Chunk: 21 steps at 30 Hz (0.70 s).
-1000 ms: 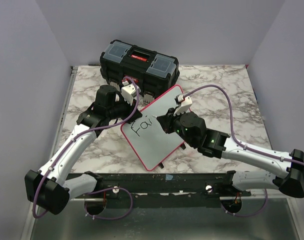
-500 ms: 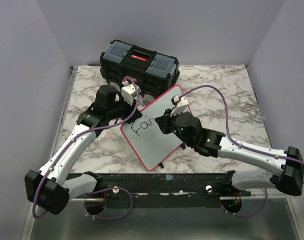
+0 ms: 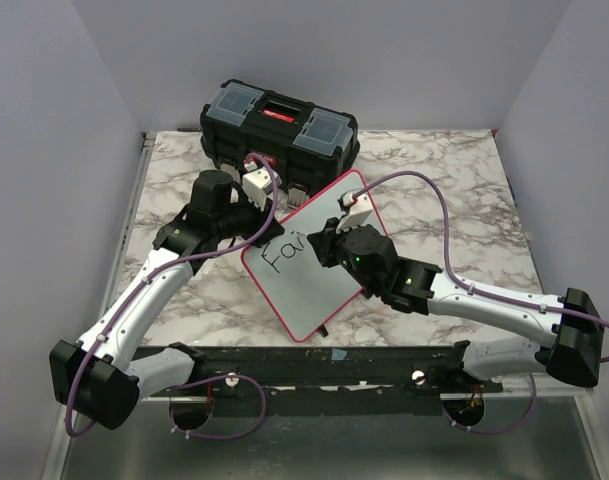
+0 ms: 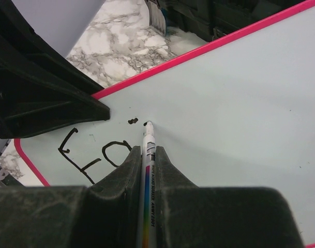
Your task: Write a sentence on the whiteboard
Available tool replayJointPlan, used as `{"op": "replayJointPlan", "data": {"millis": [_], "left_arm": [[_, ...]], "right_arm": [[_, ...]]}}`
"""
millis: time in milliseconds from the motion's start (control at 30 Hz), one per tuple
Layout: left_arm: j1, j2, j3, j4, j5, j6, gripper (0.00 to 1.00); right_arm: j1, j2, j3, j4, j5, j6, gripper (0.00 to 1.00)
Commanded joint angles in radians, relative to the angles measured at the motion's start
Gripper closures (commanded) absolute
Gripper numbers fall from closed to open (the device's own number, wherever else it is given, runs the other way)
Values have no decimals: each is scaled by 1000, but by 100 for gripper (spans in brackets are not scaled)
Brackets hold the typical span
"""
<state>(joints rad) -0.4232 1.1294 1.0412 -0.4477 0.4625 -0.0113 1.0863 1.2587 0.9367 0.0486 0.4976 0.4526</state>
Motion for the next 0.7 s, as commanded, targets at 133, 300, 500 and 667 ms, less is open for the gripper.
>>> {"op": "replayJointPlan", "data": {"millis": [133, 300, 500, 667], "left_arm": [[-2, -27, 6, 25, -14, 54, 100], [-2, -28, 4, 25, -16, 54, 100], [-2, -16, 8, 23, -21, 59, 100], [-2, -19, 5, 24, -23, 59, 100]], "right_arm": [[-28, -4, -39, 12, 80, 0, 99], [-47, -22, -45, 10, 75, -2, 99], [-47, -54, -46, -13, 43, -9, 99], [-48, -112, -53, -9, 2, -12, 99]]}}
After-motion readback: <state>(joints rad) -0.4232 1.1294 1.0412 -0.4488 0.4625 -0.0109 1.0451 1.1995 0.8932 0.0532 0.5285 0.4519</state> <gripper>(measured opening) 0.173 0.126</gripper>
